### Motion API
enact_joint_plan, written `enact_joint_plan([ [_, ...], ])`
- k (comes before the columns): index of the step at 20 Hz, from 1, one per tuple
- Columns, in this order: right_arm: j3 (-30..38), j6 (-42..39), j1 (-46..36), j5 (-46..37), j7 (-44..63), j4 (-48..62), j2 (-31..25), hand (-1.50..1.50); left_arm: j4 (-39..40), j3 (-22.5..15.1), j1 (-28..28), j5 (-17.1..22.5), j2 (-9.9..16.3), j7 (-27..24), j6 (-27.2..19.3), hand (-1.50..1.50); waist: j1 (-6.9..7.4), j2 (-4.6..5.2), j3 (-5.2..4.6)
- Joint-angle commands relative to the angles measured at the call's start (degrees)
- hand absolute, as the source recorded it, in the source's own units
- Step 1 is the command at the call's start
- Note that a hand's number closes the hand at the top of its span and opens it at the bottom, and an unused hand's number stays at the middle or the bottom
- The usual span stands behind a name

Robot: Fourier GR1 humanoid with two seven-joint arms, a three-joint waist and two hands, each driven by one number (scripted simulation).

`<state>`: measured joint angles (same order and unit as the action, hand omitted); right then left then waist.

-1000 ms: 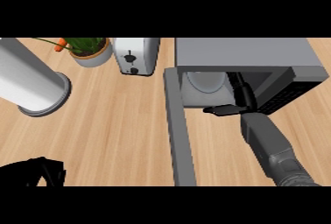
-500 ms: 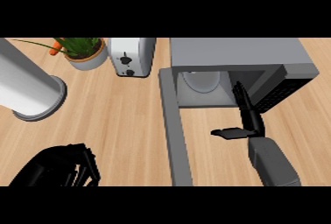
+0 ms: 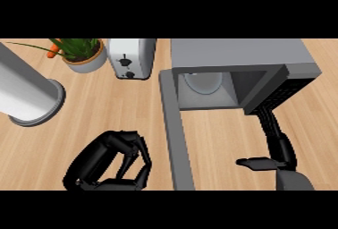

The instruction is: Pick up the milk, place it into the microwave and close the microwave

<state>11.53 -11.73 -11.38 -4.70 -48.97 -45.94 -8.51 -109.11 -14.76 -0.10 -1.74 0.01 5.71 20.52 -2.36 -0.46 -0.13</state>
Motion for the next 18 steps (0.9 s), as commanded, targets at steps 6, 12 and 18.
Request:
enact_joint_plan([
  [6, -1.43, -4.38, 15.18, 2.01, 1.53, -18.97, -3.23, -1.50, 23.23, -15.89, -9.40, -9.85, -0.01, -8.70, -12.97, 1.50, 0.29, 0.44, 0.03],
  [12, -2.15, -10.92, 20.22, 5.93, 4.29, -31.82, -6.56, -1.50, 39.75, -21.32, -18.18, -6.43, 0.00, -16.84, -24.98, 1.50, -0.52, 0.62, -0.03],
  [18, -1.86, -15.09, 24.66, 13.38, 8.60, -42.12, -6.87, -1.50, 50.70, -27.61, -23.71, 3.57, 0.00, -27.54, -37.80, 1.50, -2.25, 0.92, -0.11],
])
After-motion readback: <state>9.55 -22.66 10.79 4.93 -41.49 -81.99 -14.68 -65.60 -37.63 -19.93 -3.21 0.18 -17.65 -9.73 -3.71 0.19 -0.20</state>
